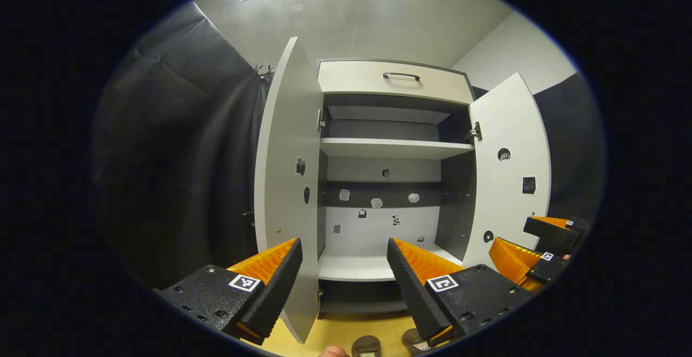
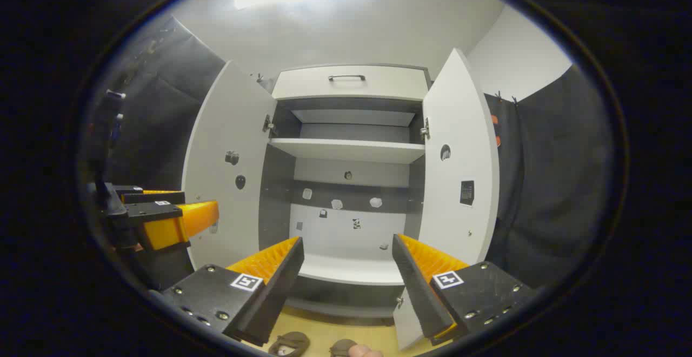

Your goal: Grab one shoe with the right hand and put it into the shoe cabinet, grab the other shoe with the left hand and put it into the shoe cabinet; then close the right door with the right hand and the left door with the left hand.

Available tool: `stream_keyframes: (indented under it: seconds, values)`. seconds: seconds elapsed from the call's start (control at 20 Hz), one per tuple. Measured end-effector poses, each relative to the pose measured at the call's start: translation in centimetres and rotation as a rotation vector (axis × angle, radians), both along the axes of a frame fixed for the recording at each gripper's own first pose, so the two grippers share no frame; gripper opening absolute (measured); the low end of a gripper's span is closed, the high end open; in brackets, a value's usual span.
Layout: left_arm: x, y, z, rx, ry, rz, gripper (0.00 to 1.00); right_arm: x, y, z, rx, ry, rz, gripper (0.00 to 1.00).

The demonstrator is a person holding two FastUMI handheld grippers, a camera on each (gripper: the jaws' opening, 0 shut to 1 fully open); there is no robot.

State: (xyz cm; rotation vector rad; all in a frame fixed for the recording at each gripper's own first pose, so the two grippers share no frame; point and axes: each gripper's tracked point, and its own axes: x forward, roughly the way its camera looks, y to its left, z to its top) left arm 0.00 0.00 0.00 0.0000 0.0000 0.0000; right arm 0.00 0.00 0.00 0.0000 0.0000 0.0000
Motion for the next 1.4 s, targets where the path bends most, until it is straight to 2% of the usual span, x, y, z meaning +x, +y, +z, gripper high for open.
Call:
stream_keyframes:
  seconds: [0.1,0.15,0.35,0.45,0.5,0.6,0.65,0.9,1.1,1.4]
  values:
    - [-0.2,-0.2,0.1,0.0,-0.007,0.001,0.96,0.0,-0.3,-0.1,-0.001,0.001,-0.003,0.99]
    - [-0.2,-0.3,0.1,-0.004,-0.009,0.003,0.99,-0.1,-0.4,-0.1,-0.003,0.001,-0.004,0.99]
    - [-0.5,-0.5,0.1,-0.009,-0.007,0.009,0.96,-0.5,-0.9,0.1,-0.01,-0.007,-0.009,0.99]
    - [-0.7,-0.6,0.3,0.0,-0.01,0.014,0.96,-0.5,-1.0,0.0,-0.005,-0.008,-0.01,0.99]
    - [-0.8,-0.6,0.5,0.002,-0.015,0.014,0.99,-0.6,-1.1,0.0,-0.003,-0.007,-0.011,0.99]
    - [-1.0,-0.9,0.7,0.004,-0.022,0.014,0.93,-0.7,-1.2,0.0,0.003,-0.008,-0.013,0.99]
    - [-1.2,-0.9,0.7,0.006,-0.025,0.015,0.96,-0.8,-1.1,0.1,0.005,-0.01,-0.012,0.99]
    - [-1.3,-0.6,0.8,0.007,-0.023,0.027,0.96,-0.8,-1.2,-0.8,-0.004,-0.004,-0.014,0.99]
    - [-1.4,0.3,1.1,0.011,-0.029,0.048,0.96,-0.7,-0.4,-7.7,-0.03,0.098,0.002,0.99]
    - [-1.9,2.7,1.2,0.037,-0.03,0.103,0.96,-3.9,2.1,-23.7,0.029,0.41,0.074,0.98]
